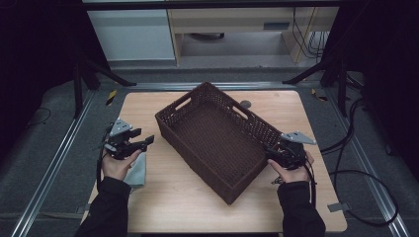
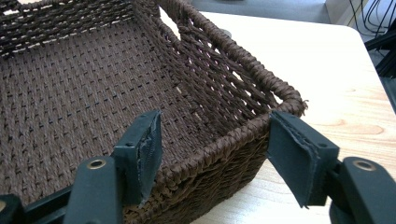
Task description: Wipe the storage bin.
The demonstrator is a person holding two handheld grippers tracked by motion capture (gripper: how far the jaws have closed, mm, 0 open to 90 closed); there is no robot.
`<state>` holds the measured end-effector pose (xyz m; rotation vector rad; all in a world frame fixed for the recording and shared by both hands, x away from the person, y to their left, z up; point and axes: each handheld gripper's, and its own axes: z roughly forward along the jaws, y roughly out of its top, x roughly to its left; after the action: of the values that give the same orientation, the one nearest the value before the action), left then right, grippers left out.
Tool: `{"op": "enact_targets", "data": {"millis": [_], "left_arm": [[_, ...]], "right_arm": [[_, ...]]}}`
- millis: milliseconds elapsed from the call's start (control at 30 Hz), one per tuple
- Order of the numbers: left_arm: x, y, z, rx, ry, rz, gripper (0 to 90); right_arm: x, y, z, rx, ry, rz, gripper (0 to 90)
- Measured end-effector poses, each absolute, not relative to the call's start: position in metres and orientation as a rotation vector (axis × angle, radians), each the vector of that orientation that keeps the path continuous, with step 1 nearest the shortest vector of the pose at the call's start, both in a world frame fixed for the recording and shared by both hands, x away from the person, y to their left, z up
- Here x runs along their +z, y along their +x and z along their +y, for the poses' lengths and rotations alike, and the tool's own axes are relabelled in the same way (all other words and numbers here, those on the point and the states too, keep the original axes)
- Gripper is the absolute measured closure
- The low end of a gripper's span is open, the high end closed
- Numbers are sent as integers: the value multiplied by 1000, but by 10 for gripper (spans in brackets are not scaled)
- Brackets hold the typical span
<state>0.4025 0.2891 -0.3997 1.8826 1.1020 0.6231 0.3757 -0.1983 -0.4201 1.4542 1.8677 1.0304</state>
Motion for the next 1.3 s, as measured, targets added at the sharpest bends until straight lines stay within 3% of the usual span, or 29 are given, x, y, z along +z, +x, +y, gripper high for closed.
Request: {"op": "enact_targets", "data": {"millis": [633, 967, 1100, 1233, 1300], "left_arm": [[-411, 469, 269, 629, 1894, 1132, 430], [-411, 456, 265, 657, 1900, 1153, 477], [-410, 445, 264, 689, 1914, 1127, 477], [-408, 444, 265, 680, 1922, 1110, 486], [-407, 447, 268, 660, 1901, 1121, 510]], "right_arm": [[-421, 388, -202, 1002, 1442, 1869, 403], [-413, 377, -205, 1055, 1427, 1882, 354], [-414, 373, -198, 1062, 1403, 1928, 413], [-414, 376, -195, 1075, 1409, 1954, 559], [-414, 378, -195, 1073, 1412, 1953, 560]]}}
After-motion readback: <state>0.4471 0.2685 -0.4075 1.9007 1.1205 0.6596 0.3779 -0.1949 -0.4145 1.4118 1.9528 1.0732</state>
